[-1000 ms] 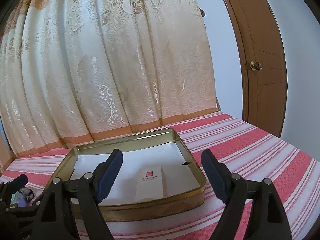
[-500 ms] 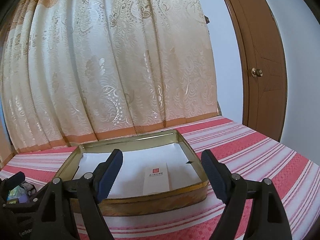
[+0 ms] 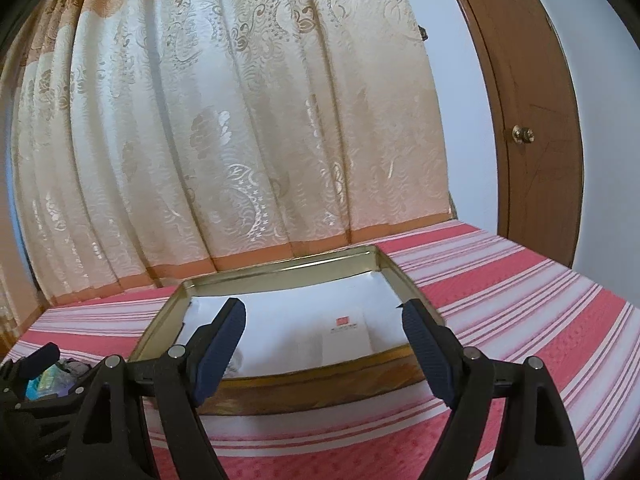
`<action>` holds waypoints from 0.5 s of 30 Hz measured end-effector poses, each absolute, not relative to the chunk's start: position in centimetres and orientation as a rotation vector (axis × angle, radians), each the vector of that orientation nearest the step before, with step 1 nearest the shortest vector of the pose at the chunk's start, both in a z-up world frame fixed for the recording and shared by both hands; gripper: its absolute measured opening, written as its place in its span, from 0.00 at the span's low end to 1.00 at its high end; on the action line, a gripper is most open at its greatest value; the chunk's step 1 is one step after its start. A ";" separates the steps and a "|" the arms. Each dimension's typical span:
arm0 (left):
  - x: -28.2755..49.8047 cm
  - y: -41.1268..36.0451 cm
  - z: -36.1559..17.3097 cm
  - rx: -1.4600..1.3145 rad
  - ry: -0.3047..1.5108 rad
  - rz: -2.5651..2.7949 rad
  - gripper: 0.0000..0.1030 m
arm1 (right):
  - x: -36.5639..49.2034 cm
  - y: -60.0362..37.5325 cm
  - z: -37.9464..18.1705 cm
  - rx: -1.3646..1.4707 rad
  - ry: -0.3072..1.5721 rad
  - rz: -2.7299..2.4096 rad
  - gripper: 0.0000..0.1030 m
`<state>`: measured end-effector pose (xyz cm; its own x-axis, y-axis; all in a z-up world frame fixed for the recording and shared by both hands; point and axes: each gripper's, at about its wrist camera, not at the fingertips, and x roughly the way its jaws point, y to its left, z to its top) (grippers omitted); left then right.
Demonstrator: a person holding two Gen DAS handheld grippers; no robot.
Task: Organize rigid objects
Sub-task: 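Move the right gripper to the copper engraved box and grasp it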
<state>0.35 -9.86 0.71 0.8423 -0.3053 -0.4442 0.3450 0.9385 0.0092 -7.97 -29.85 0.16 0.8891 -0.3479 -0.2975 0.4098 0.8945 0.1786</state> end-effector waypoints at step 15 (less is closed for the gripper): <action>0.1 -3.8 0.5 0.029 0.468 -0.267 1.00 | -6.8 -24.1 0.0 0.225 0.315 -0.261 0.80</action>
